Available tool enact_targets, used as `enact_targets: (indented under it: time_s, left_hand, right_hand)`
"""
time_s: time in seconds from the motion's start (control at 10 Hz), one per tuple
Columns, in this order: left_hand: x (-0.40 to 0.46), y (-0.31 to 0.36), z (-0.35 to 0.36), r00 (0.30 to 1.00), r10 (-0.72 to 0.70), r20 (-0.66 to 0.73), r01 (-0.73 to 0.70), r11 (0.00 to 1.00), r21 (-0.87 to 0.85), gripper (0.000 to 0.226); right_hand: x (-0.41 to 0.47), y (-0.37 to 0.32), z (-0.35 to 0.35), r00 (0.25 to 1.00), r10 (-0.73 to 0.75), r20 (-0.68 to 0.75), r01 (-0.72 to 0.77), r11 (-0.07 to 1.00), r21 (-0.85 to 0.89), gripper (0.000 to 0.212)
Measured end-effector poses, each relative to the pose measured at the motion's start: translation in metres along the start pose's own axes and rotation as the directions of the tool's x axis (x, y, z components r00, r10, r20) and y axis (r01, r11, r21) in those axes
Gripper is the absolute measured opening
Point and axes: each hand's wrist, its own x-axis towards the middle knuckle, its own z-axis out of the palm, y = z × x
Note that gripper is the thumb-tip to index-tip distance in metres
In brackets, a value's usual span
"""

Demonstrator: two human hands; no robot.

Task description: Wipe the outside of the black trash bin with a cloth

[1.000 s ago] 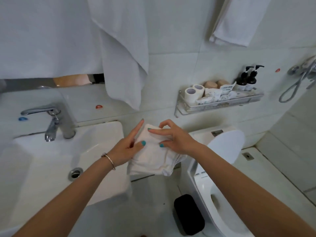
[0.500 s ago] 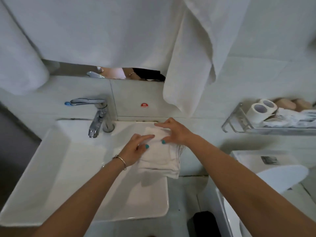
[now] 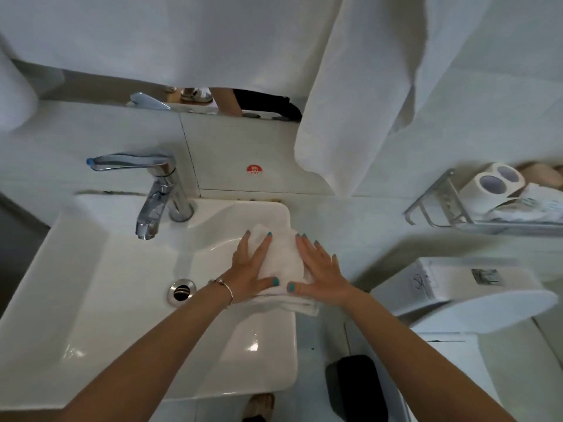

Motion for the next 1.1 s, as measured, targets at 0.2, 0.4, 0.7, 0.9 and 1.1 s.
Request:
enact_targets:
  time_s: [0.2, 0.4, 0.7, 0.9, 1.1]
  left_hand:
    - [0.017, -0.008, -0.009, 0.978, 0.174, 0.117, -0.207, 0.891, 0.404, 0.106]
    - [0.024, 0.002, 0.008, 0.966, 0.18, 0.184, -0.245, 0.862, 0.443, 0.106]
    - [0.027, 0.018, -0.017, 0.961, 0.228, 0.155, -0.275, 0.767, 0.579, 0.119]
    - [0.015, 0.027, -0.038, 0.962, 0.22, 0.161, -0.272, 0.743, 0.611, 0.115]
    - [-0.007, 0.033, -0.052, 0.976, 0.032, 0.216, -0.137, 0.862, 0.489, 0.077]
  right_hand:
    - [0.012, 0.016, -0.003, 0.992, -0.1, 0.071, 0.102, 0.994, -0.03, 0.119]
    - [0.02, 0.028, 0.001, 0.985, -0.151, 0.079, 0.151, 0.989, -0.002, 0.124]
    - [0.017, 0.023, -0.016, 0.988, -0.142, 0.066, 0.152, 0.973, -0.171, 0.121]
    - [0.005, 0.009, -0.035, 0.987, -0.162, 0.007, 0.161, 0.974, -0.157, 0.121]
    - [-0.017, 0.012, -0.055, 0.997, -0.04, 0.066, 0.051, 0.983, -0.174, 0.108]
